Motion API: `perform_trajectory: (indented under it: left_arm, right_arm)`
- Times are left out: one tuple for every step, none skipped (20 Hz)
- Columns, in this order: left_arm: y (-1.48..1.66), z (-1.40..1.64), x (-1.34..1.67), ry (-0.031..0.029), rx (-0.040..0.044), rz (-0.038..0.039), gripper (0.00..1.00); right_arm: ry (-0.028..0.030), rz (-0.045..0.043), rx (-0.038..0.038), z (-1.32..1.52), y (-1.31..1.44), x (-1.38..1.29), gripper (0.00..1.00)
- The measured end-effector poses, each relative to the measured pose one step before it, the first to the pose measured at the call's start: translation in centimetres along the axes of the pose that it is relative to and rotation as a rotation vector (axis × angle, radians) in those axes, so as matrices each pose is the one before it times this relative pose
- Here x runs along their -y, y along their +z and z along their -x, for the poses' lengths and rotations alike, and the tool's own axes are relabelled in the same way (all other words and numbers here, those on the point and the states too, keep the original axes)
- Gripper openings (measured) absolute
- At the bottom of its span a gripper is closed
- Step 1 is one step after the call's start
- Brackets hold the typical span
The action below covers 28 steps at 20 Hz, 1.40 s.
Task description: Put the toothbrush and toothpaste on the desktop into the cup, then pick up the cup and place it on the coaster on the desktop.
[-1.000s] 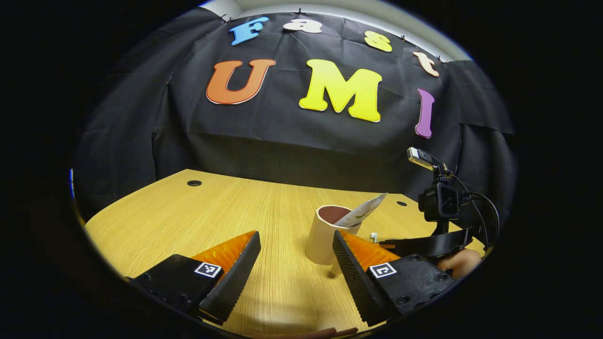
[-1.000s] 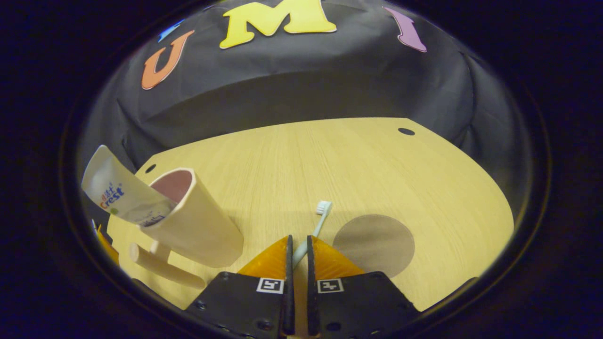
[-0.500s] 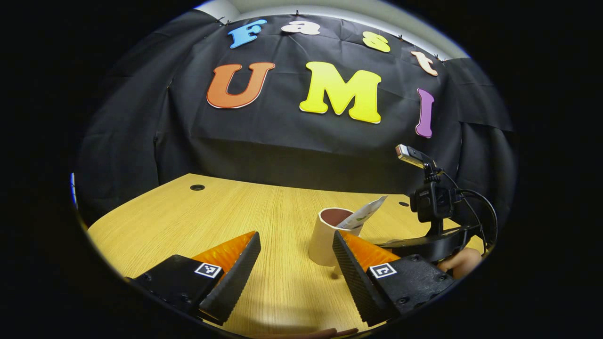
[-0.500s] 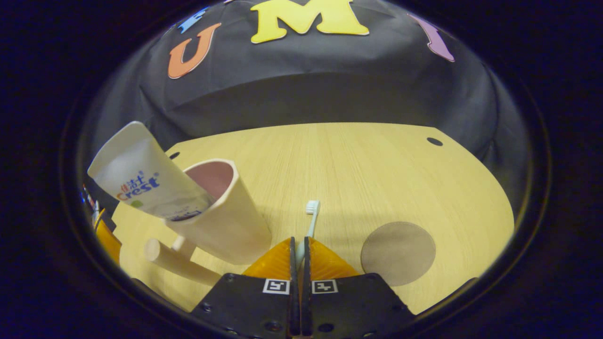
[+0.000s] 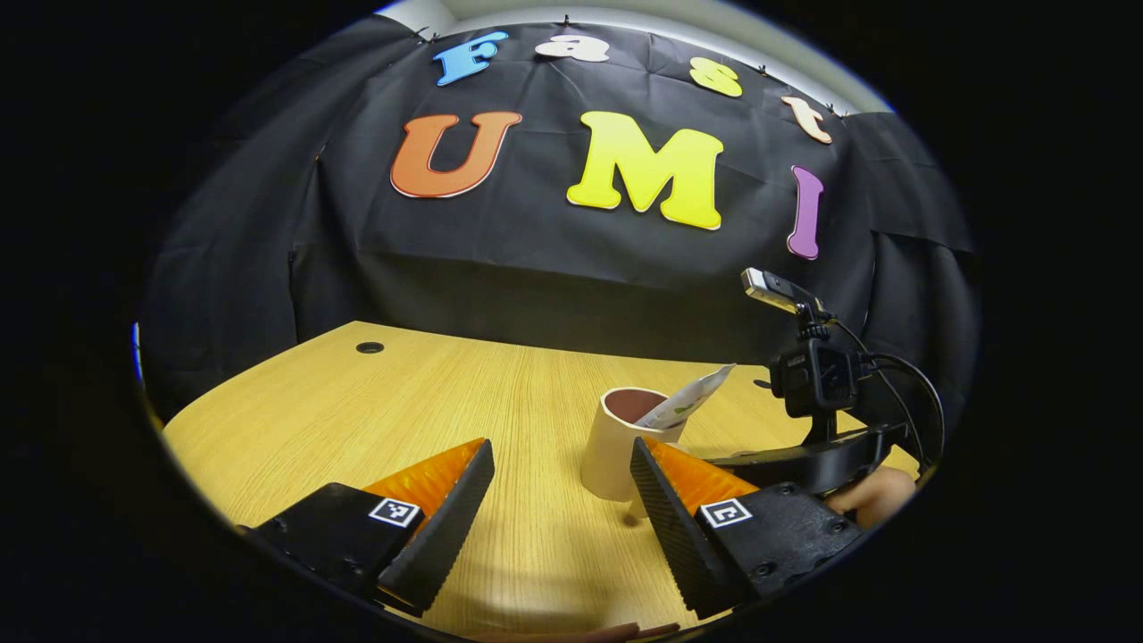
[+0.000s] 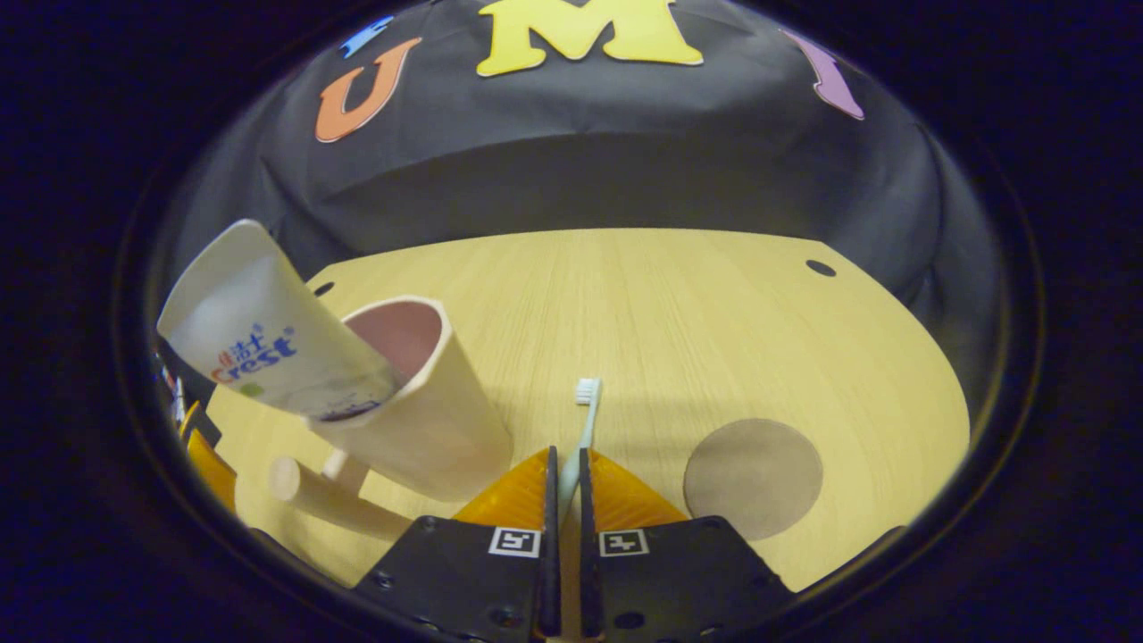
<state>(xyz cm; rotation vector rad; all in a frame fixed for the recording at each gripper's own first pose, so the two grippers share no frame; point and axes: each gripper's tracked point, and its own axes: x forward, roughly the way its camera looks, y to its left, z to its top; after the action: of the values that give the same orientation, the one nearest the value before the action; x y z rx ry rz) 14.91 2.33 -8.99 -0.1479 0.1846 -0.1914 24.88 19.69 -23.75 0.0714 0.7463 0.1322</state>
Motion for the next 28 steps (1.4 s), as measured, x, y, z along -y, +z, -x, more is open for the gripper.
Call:
perform_trajectory:
  left_arm:
    - [0.150, -0.038, -0.138, 0.00376, 0.00402, -0.00480, 0.98]
    - [0.006, 0.002, -0.235, 0.00528, 0.00330, -0.00239, 0.98]
    - [-0.001, -0.076, -0.086, 0.00409, 0.00061, -0.00001, 0.98]
    - [-0.179, -0.102, -0.009, 0.00126, -0.00449, -0.00010, 0.98]
    - [-0.221, 0.002, 0.015, 0.00165, -0.00467, 0.00071, 0.98]
    - [0.003, 0.000, 0.065, 0.00011, -0.00188, 0.00213, 0.98]
    - [0.035, -0.038, 0.129, -0.00316, -0.00216, 0.00162, 0.98]
    - [0.111, -0.033, 0.061, 0.00091, 0.00017, 0.00070, 0.98]
    - [0.016, 0.011, 0.019, 0.00113, 0.00050, -0.00121, 0.98]
    - [0.018, 0.088, 0.072, -0.00161, 0.00256, -0.00130, 0.98]
    - [0.079, 0.045, -0.037, 0.00122, 0.00203, -0.00269, 0.98]
    - [0.053, -0.002, -0.067, 0.00258, 0.00202, -0.00243, 0.98]
    - [-0.040, -0.028, -0.073, 0.00169, -0.00094, -0.00142, 0.98]
    - [-0.036, -0.053, 0.057, -0.00017, -0.00172, 0.00069, 0.98]
    - [-0.079, -0.051, 0.036, -0.00035, -0.00335, 0.00195, 0.98]
    - [-0.126, -0.002, 0.088, -0.00281, -0.00339, 0.00203, 0.98]
    - [-0.038, 0.085, 0.084, -0.00195, -0.00095, 0.00192, 0.98]
    - [0.131, -0.051, 0.028, -0.00017, 0.00158, 0.00107, 0.98]
    - [0.033, -0.008, 0.060, -0.00213, 0.00162, -0.00028, 0.98]
    - [-0.050, 0.001, 0.051, -0.00222, 0.00191, 0.00072, 0.98]
    - [0.018, -0.037, 0.064, -0.00308, -0.00064, -0.00079, 0.98]
    - [0.016, -0.056, 0.084, -0.00388, 0.00071, -0.00028, 0.98]
    - [0.098, 0.041, 0.046, -0.00012, 0.00075, -0.00108, 0.98]
    - [-0.059, -0.074, -0.115, 0.00257, -0.00117, -0.00263, 0.98]
    - [0.034, 0.060, 0.001, -0.00260, 0.00026, -0.00399, 0.98]
    - [0.049, 0.024, 0.070, -0.00608, 0.00273, -0.00398, 0.98]
    - [0.023, -0.023, 0.062, -0.00156, 0.00231, -0.00424, 0.98]
    - [0.105, -0.034, -0.194, 0.00197, 0.00390, -0.00188, 0.98]
  right_arm:
    - [0.00880, 0.01363, -0.00712, 0.164, -0.097, 0.351, 0.09]
    - [0.00551, 0.00658, -0.00237, 0.094, -0.081, 0.213, 0.09]
    - [0.00417, -0.00226, -0.00154, 0.167, -0.034, 0.220, 0.10]
    - [0.00012, 0.00398, 0.00255, 0.176, 0.037, 0.268, 0.05]
    - [-0.00247, 0.01469, 0.00212, 0.157, -0.134, 0.143, 0.02]
    - [-0.00120, 0.00745, -0.00307, 0.086, -0.217, 0.136, 0.01]
    - [0.01125, 0.00099, 0.00586, 0.217, 0.008, -0.072, 0.01]
    - [0.00493, -0.00526, 0.00449, 0.217, -0.119, 0.103, 0.00]
    - [0.01232, -0.01287, 0.02156, 0.471, 0.348, 0.011, 0.00]
    - [0.00014, -0.00657, 0.02936, 0.398, 0.458, 0.251, 0.00]
    - [-0.00310, -0.00082, 0.02860, 0.579, 0.553, 0.308, 0.01]
    - [0.00588, -0.01055, 0.02674, 0.615, 0.716, 0.170, 0.01]
    - [0.00374, -0.01141, 0.02594, 0.683, 0.922, 0.140, 0.01]
    - [0.00001, -0.01572, 0.03597, 0.664, 1.031, 0.237, 0.00]
    - [-0.00186, -0.00829, 0.03968, 0.689, 1.316, 0.165, 0.01]
    - [-0.00277, -0.00656, 0.04712, 0.723, 1.549, 0.092, 0.01]
    - [0.00775, -0.00321, 0.04422, 0.631, 1.666, -0.209, 0.01]
    - [0.01487, -0.00730, 0.04764, 0.695, 1.725, -0.422, 0.00]
    - [0.02470, -0.00911, 0.04853, 0.627, 1.865, -0.839, 0.00]
    - [0.03217, -0.00662, 0.04432, 0.456, 1.737, -1.003, 0.00]
    - [0.03832, -0.00695, 0.04634, 0.284, 1.779, -1.178, 0.00]
    - [0.03535, 0.00287, 0.04702, -0.091, 1.560, -1.106, 0.00]
    - [0.02915, 0.00949, 0.04094, -0.239, 1.391, -0.953, 0.00]
    - [0.02965, 0.00392, 0.04346, 0.305, 1.218, -1.104, 0.00]
    - [0.03101, 0.00076, 0.03690, -0.164, 1.075, -1.081, 0.00]
    - [0.03267, 0.00618, 0.03138, -0.430, 0.611, -1.004, 0.00]
    - [0.02869, 0.00779, 0.02414, -0.700, 0.449, -0.728, 0.00]
    - [0.03415, 0.00041, 0.02187, -0.764, 0.246, -0.734, 0.00]
